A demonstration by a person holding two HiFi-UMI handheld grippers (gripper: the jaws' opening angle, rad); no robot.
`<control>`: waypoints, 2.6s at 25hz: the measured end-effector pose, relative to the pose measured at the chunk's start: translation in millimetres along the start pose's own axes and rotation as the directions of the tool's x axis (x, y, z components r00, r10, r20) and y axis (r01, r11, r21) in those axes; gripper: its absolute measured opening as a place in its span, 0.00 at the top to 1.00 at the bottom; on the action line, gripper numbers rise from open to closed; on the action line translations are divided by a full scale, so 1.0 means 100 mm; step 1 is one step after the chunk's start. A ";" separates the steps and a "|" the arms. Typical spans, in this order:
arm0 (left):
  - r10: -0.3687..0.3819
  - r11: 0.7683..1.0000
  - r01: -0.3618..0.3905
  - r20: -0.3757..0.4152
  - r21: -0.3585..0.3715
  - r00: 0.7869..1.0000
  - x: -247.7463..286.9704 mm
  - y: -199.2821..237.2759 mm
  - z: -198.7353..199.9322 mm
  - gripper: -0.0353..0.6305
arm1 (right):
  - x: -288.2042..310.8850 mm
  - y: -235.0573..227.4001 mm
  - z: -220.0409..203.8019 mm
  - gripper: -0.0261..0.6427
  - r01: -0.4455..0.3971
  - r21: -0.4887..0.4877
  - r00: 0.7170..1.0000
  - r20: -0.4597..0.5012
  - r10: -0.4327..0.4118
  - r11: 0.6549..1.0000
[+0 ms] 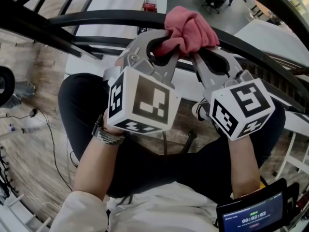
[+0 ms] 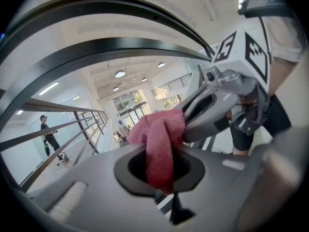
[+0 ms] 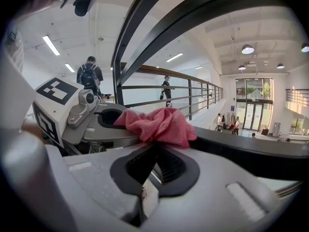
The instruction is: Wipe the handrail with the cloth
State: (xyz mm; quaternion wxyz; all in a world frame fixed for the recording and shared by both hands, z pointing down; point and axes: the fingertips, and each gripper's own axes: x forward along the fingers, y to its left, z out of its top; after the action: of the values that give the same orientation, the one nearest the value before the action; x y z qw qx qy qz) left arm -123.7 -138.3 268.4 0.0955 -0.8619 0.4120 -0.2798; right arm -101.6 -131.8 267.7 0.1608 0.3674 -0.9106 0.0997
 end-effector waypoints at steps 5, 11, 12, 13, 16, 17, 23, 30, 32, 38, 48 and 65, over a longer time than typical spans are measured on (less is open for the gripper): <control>0.008 1.000 -0.009 0.013 0.002 1.000 -0.02 0.03 0.00 0.90 | 0.00 0.01 0.04 0.96 0.000 -0.002 1.000 0.012 0.000 1.000; 0.025 1.000 -0.025 0.031 0.003 0.999 -0.02 0.05 0.03 0.90 | 0.00 -0.02 0.09 0.96 0.016 -0.027 0.999 0.040 -0.015 1.000; 0.029 1.000 -0.029 0.034 0.004 0.999 -0.03 0.06 0.04 0.90 | 0.00 -0.02 0.09 0.96 0.021 -0.034 0.999 0.043 -0.019 0.999; 0.032 0.999 -0.033 0.037 0.004 0.999 -0.02 0.06 0.04 0.90 | 0.00 -0.03 0.09 0.96 0.024 -0.038 0.999 0.043 -0.023 0.999; 0.041 0.999 -0.042 0.044 0.005 0.998 -0.02 0.07 0.07 0.90 | 0.00 -0.05 0.09 0.96 0.028 -0.036 0.999 0.044 -0.026 0.999; 0.044 0.999 -0.045 0.048 0.004 0.998 -0.02 0.08 0.08 0.90 | 0.00 -0.05 0.10 0.96 0.029 -0.036 0.999 0.046 -0.027 0.999; 0.081 0.997 -0.081 0.104 0.000 0.991 -0.04 0.20 0.22 0.90 | 0.01 -0.07 0.14 0.96 0.042 -0.026 0.997 0.059 -0.040 0.999; 0.105 0.994 -0.102 0.103 -0.040 0.989 0.03 0.27 0.24 0.90 | 0.02 -0.12 0.16 0.96 0.059 -0.012 0.996 0.074 -0.058 0.998; 0.108 0.993 -0.103 0.093 -0.052 0.990 0.04 0.28 0.24 0.90 | 0.01 -0.11 0.17 0.96 0.060 -0.011 0.995 0.077 -0.059 0.998; 0.096 0.992 -0.090 0.079 -0.084 0.992 0.07 0.30 0.25 0.90 | 0.04 -0.11 0.14 0.96 0.064 -0.006 0.996 0.062 -0.064 0.998; 0.103 0.991 -0.097 0.069 -0.090 0.992 0.08 0.25 0.24 0.90 | -0.02 -0.13 0.17 0.96 0.078 0.018 0.995 0.063 -0.079 0.997; 0.080 0.996 -0.079 0.010 -0.047 0.997 0.18 0.10 0.35 0.90 | -0.26 -0.38 0.08 0.96 0.110 0.031 0.991 0.077 -0.112 0.993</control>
State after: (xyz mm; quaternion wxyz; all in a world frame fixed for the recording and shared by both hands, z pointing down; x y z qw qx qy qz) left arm -101.6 -160.8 243.4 0.0890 -0.8484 0.4518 -0.2611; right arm -58.9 -144.8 252.7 0.1251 0.4234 -0.8929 0.0883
